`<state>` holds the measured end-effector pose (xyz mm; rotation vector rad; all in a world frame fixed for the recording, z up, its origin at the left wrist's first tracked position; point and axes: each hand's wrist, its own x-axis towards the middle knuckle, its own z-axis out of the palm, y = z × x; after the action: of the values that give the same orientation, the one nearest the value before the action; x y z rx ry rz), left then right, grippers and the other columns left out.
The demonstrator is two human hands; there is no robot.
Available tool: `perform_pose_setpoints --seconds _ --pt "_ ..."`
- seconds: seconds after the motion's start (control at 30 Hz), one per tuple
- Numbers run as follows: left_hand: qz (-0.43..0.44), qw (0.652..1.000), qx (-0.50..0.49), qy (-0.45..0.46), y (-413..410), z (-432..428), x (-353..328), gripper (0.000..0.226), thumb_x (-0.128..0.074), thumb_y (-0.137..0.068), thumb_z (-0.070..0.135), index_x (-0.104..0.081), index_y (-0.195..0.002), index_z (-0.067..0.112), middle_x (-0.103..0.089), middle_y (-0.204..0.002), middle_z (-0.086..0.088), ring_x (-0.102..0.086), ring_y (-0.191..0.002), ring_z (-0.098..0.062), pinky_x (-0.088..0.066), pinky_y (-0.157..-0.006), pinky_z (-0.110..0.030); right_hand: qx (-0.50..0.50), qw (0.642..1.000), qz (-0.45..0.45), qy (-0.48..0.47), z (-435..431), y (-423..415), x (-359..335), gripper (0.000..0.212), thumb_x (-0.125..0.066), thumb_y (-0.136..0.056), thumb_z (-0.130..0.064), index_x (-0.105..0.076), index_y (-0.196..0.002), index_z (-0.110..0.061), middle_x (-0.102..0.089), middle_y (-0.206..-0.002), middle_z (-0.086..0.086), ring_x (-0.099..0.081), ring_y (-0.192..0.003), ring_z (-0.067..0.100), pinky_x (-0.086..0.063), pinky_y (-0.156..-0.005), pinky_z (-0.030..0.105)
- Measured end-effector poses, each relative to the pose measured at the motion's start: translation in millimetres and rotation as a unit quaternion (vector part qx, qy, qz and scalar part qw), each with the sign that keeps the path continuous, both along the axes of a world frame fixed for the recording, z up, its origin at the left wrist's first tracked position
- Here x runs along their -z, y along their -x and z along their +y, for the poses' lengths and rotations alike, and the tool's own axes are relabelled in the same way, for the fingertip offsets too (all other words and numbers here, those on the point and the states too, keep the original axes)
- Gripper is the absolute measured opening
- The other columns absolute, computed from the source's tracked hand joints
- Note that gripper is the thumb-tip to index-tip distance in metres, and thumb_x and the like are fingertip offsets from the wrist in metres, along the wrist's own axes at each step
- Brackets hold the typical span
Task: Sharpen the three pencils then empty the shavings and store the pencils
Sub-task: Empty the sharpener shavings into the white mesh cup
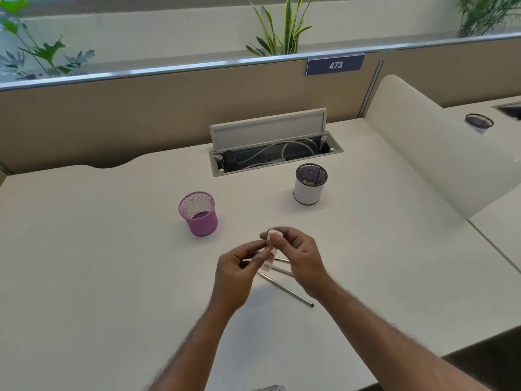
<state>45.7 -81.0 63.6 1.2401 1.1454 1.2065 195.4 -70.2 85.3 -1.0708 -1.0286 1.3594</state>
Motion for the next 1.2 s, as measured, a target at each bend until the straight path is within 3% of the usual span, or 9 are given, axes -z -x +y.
perform_pose_setpoints --seconds 0.17,0.23,0.33,0.4,0.47,0.57,0.77,0.97,1.2 --pt "0.07 0.997 -0.041 -0.004 -4.3 9.3 -1.9 0.024 -0.068 -0.092 0.014 -0.075 -0.095 0.037 -0.077 -0.09 0.012 -0.074 -0.083 -0.013 -0.06 -0.077 -0.033 -0.011 0.996 -0.086 -0.014 1.4 -15.3 8.3 0.009 -0.064 -0.091 -0.01 -0.062 -0.1 -0.007 -0.068 -0.09 0.022 -0.063 -0.08 0.026 -0.054 -0.073 0.032" --pt "0.081 0.995 -0.053 0.0 -6.3 17.1 -6.8 0.022 -0.067 -0.092 0.017 -0.073 -0.09 0.038 -0.076 -0.085 0.011 -0.073 -0.076 -0.013 -0.06 -0.072 -0.035 -0.016 0.986 -0.162 -0.031 3.6 -22.3 11.8 0.01 -0.067 -0.091 -0.018 -0.061 -0.099 -0.016 -0.064 -0.091 0.021 -0.061 -0.079 0.027 -0.053 -0.071 0.027" --pt "0.115 0.993 -0.003 0.004 -10.6 30.7 -16.3 0.015 -0.068 -0.092 0.024 -0.074 -0.086 0.037 -0.076 -0.082 0.009 -0.073 -0.076 -0.011 -0.06 -0.073 -0.039 -0.025 0.97 -0.23 -0.079 7.0 -27.7 14.1 0.008 -0.066 -0.09 -0.027 -0.061 -0.097 -0.025 -0.063 -0.083 0.004 -0.057 -0.073 0.011 -0.048 -0.067 0.017" --pt "0.13 0.99 0.041 0.017 -16.0 39.4 -21.3 0.01 -0.069 -0.09 0.03 -0.075 -0.085 0.036 -0.077 -0.08 0.008 -0.073 -0.078 -0.012 -0.061 -0.075 -0.04 -0.014 0.958 -0.263 -0.111 10.4 -29.5 16.7 0.007 -0.064 -0.092 -0.028 -0.063 -0.098 -0.028 -0.064 -0.083 -0.008 -0.057 -0.075 0.006 -0.047 -0.067 0.019" --pt "0.123 0.99 0.06 0.034 -21.7 46.7 -23.8 0.007 -0.071 -0.086 0.034 -0.077 -0.087 0.031 -0.077 -0.08 0.006 -0.074 -0.079 -0.013 -0.062 -0.075 -0.041 0.007 0.949 -0.287 -0.132 14.3 -31.7 19.4 0.007 -0.062 -0.093 -0.03 -0.064 -0.1 -0.027 -0.066 -0.085 -0.009 -0.061 -0.078 0.011 -0.05 -0.068 0.026" --pt "0.13 0.988 0.059 0.056 -30.7 58.8 -24.5 0.023 -0.078 -0.079 0.037 -0.078 -0.094 0.02 -0.078 -0.08 0.004 -0.074 -0.076 -0.014 -0.062 -0.072 -0.037 0.024 0.933 -0.322 -0.157 23.9 -36.9 22.4 0.007 -0.06 -0.093 -0.027 -0.064 -0.097 -0.024 -0.065 -0.081 -0.004 -0.059 -0.075 0.015 -0.05 -0.067 0.035" --pt "0.133 0.987 0.049 0.068 -55.2 91.1 -27.3 0.026 -0.084 -0.077 0.025 -0.076 -0.098 0.012 -0.077 -0.077 -0.002 -0.075 -0.071 -0.017 -0.062 -0.069 -0.031 0.058 0.92 -0.348 -0.169 49.4 -53.4 24.0 0.013 -0.061 -0.086 -0.023 -0.065 -0.098 -0.022 -0.068 -0.082 -0.006 -0.061 -0.073 0.008 -0.05 -0.064 0.025" --pt "0.19 0.975 0.101 0.047 -82.8 139.2 -36.7 0.017 -0.078 -0.084 0.024 -0.079 -0.098 0.014 -0.078 -0.08 -0.001 -0.074 -0.072 -0.018 -0.062 -0.068 -0.027 0.036 0.912 -0.379 -0.151 90.9 -88.6 14.6 0.017 -0.067 -0.087 -0.025 -0.062 -0.103 -0.019 -0.069 -0.087 -0.004 -0.063 -0.075 0.008 -0.053 -0.067 0.029" --pt "0.214 0.968 0.121 0.057 -122.1 200.8 -43.4 0.018 -0.074 -0.087 0.017 -0.078 -0.101 0.007 -0.076 -0.082 -0.009 -0.075 -0.076 -0.021 -0.063 -0.071 -0.03 0.053 0.906 -0.397 -0.134 144.1 -122.1 7.4 0.019 -0.068 -0.088 -0.024 -0.064 -0.102 -0.012 -0.07 -0.088 0.004 -0.065 -0.078 0.023 -0.054 -0.072 0.045"
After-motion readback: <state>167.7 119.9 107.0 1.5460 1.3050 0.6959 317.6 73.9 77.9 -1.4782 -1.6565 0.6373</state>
